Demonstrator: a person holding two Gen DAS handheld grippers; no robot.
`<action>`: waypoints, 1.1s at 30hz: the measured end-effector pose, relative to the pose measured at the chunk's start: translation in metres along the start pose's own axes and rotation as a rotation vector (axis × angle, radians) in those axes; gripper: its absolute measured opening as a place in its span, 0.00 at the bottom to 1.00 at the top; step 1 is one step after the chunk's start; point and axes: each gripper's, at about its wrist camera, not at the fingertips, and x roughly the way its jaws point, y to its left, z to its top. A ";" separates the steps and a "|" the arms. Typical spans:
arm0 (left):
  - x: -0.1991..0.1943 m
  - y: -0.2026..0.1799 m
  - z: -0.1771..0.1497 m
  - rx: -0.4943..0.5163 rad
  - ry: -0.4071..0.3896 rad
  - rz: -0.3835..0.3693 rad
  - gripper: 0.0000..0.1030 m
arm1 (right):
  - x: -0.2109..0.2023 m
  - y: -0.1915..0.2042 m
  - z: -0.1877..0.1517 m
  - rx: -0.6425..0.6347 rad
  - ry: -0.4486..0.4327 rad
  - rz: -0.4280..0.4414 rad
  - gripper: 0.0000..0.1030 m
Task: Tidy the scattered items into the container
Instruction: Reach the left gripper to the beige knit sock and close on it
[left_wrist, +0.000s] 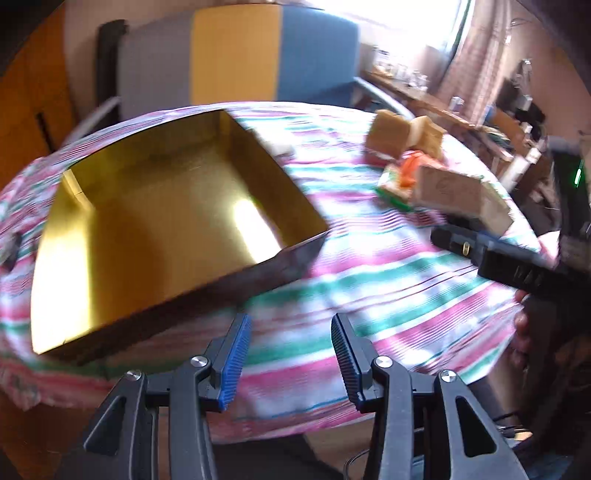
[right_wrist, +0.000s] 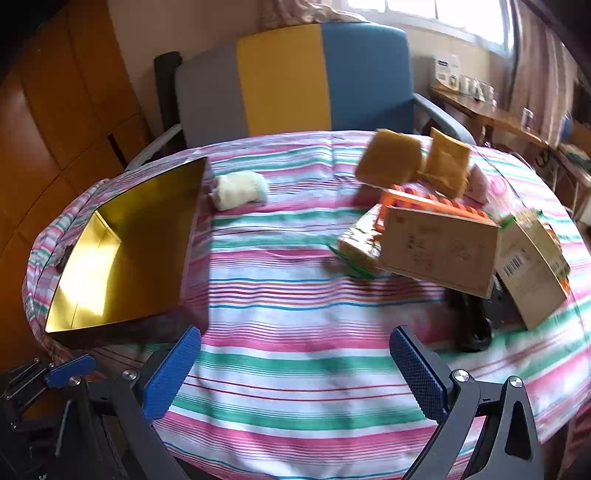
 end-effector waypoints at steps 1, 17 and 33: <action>0.000 -0.001 0.011 0.007 -0.006 -0.015 0.45 | 0.000 -0.012 -0.002 0.023 0.005 -0.009 1.00; 0.089 -0.014 0.220 0.070 0.101 -0.127 0.49 | 0.005 -0.070 -0.005 0.089 -0.004 -0.034 1.00; 0.206 0.020 0.248 0.056 0.346 -0.034 0.49 | 0.017 -0.082 0.010 0.125 0.010 0.028 1.00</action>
